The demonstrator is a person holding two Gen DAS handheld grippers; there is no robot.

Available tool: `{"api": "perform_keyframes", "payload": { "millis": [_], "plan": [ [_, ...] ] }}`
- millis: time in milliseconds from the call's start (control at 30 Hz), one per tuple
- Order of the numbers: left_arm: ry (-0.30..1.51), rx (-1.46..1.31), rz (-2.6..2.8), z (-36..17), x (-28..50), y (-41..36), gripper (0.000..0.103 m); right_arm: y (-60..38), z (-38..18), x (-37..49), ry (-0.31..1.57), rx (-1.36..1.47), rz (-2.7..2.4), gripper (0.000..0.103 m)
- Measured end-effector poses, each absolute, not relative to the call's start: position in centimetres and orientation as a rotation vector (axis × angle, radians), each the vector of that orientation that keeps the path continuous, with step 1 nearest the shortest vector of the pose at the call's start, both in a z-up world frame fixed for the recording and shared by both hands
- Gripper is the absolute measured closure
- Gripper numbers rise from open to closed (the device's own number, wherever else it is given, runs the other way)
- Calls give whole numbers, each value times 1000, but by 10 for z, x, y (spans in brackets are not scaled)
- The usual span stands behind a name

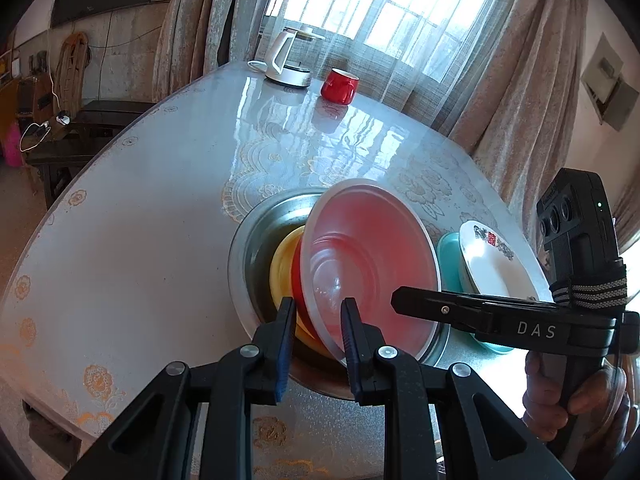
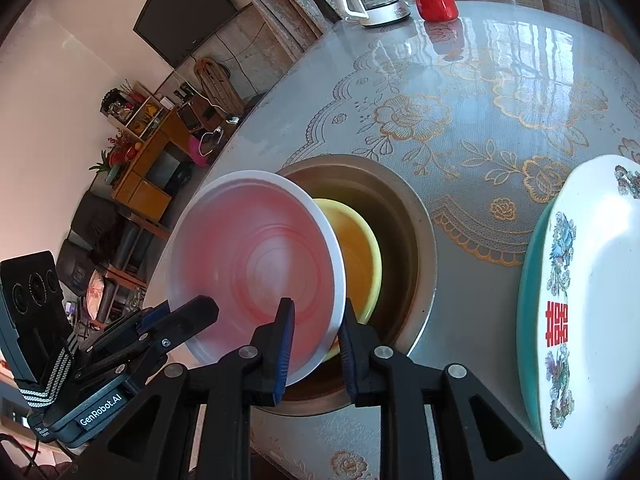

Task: Organize plates and bowls
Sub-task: 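Lower the red bowl into the basin onto the yellow bowl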

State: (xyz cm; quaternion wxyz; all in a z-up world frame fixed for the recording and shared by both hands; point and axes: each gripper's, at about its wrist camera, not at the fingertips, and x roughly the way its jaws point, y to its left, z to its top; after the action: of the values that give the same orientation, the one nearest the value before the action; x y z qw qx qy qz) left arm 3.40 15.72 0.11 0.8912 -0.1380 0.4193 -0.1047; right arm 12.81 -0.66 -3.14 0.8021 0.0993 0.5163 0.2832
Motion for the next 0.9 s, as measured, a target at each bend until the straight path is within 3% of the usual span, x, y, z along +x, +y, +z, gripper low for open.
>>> {"api": "perform_keyframes", "payload": {
  "millis": [367,900],
  "plan": [
    [876,-278,-222,0,34,158,81,-6,-26,123,1076,171,568,74],
    [882,-234,-215,-6,34,153,81,-2,-25,119,1000,68,518,81]
  ]
}}
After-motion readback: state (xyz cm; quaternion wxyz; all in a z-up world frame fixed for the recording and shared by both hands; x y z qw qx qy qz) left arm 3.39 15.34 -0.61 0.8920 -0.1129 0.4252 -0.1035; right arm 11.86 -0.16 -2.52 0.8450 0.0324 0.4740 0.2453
